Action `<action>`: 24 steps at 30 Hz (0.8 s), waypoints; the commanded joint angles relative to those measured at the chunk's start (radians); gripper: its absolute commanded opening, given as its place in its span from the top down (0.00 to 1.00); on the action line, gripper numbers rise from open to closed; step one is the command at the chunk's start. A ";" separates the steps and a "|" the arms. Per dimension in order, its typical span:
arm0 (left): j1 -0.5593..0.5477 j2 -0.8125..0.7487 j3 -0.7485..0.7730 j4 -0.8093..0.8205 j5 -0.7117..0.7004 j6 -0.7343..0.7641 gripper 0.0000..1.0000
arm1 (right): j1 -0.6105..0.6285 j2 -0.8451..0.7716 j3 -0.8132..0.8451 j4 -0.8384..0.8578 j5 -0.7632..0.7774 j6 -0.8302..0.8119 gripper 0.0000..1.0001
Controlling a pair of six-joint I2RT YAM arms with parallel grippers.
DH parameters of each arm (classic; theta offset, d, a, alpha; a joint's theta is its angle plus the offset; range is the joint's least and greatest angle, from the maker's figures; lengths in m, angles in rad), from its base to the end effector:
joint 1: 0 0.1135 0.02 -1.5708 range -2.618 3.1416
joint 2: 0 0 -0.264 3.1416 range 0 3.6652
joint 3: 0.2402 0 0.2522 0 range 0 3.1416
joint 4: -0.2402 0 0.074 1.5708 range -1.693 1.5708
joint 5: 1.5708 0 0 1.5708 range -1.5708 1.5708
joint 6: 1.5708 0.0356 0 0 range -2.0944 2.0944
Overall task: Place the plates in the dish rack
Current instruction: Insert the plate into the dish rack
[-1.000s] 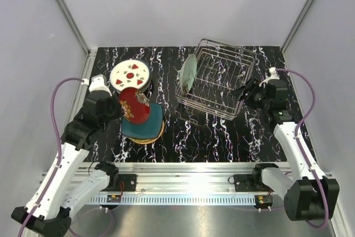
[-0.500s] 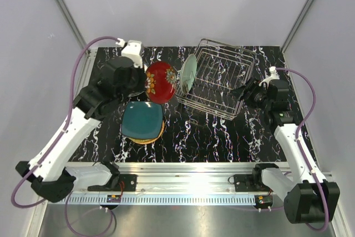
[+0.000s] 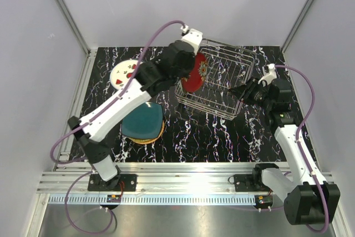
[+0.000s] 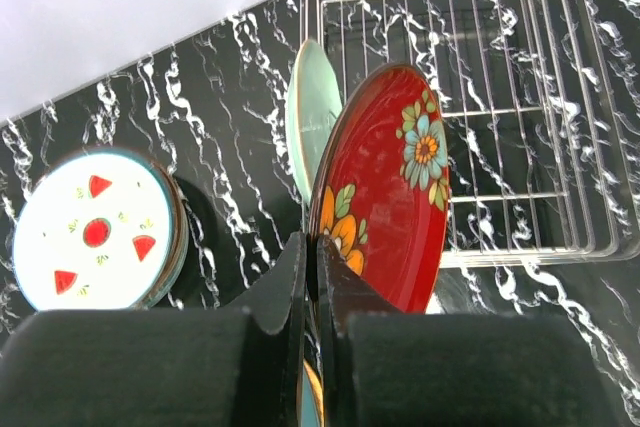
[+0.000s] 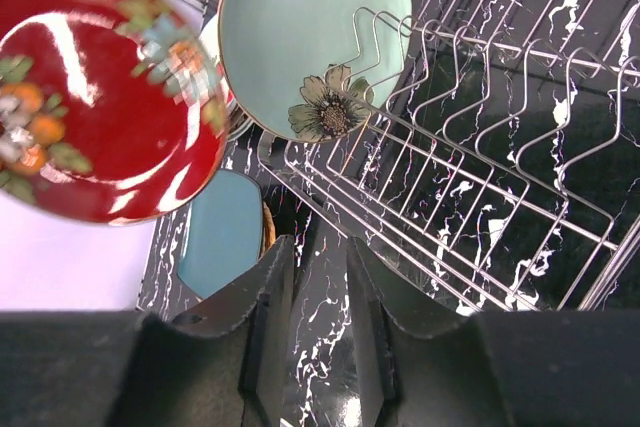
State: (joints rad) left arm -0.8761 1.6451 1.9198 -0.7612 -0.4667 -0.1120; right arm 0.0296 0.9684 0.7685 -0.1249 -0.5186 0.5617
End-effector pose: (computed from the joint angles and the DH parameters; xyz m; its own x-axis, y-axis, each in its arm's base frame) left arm 0.2380 -0.2606 0.4515 -0.3456 0.2589 -0.9019 0.3953 0.9119 0.1102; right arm 0.2212 0.0242 0.3077 -0.5337 0.4470 -0.7178 -0.2492 0.7280 0.6387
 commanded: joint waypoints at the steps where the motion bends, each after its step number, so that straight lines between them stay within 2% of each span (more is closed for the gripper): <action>1: -0.038 0.086 0.149 0.105 -0.150 0.086 1.00 | -0.002 0.003 0.006 0.053 -0.032 -0.002 0.65; 6: -0.081 0.214 0.249 0.154 -0.298 0.230 1.00 | 0.000 0.004 0.002 0.015 0.037 -0.022 0.60; 10: -0.092 0.277 0.249 0.217 -0.398 0.326 1.00 | 0.000 0.009 -0.003 0.008 0.061 -0.023 0.59; 18: -0.101 0.366 0.243 0.318 -0.495 0.434 1.00 | 0.000 0.016 -0.006 0.005 0.072 -0.020 0.58; 24: -0.104 0.424 0.255 0.356 -0.506 0.474 1.00 | 0.000 0.015 -0.008 0.001 0.084 -0.023 0.57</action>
State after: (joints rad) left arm -0.9741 2.0605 2.1082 -0.5278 -0.9005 0.3038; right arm 0.0296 0.9852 0.7639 -0.1287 -0.4538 0.5537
